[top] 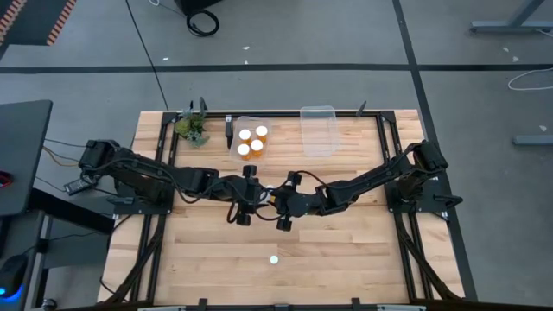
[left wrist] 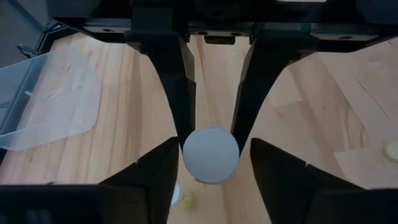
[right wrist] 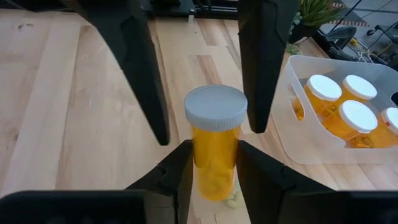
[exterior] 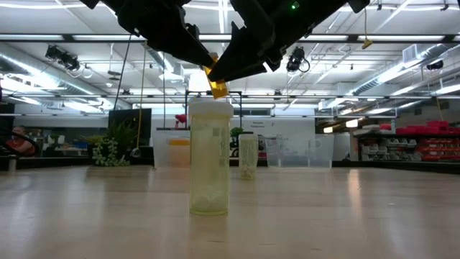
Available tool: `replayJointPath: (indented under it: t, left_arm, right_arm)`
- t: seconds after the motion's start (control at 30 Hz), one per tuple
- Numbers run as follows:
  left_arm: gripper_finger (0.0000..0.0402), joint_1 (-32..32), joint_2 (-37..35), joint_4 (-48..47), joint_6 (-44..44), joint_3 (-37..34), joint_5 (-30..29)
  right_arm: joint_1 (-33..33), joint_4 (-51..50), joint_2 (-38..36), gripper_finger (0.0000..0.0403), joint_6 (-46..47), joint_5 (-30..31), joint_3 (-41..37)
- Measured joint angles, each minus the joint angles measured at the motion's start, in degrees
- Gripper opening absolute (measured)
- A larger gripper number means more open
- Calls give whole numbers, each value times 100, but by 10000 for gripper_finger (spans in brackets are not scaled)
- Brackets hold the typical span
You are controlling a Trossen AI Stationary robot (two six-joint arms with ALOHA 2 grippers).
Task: Pick and place medicine bottles into bin by pill shape (circle, oval)
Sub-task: Put the small orange pill bottle into the right transparent bin
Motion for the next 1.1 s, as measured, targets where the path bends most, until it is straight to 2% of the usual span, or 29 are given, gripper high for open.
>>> replayJointPath:
  t: [0.23, 0.7, 0.93, 1.1]
  left_arm:
    - [242, -2, -1, -29, 10, 0, -45]
    - [231, -9, -839, -907, -220, -7, -275]
    - [231, -15, -876, -947, -539, -231, -299]
    - [231, -13, -866, -834, -810, -590, -297]
  right_arm:
    - [2, -6, 0, 123, -4, 0, 1]
    - [4, -250, -214, 123, -74, 112, -4]
    - [0, -525, -493, 123, -189, 259, -4]
    - [-48, -875, -685, 123, -314, 574, -1]
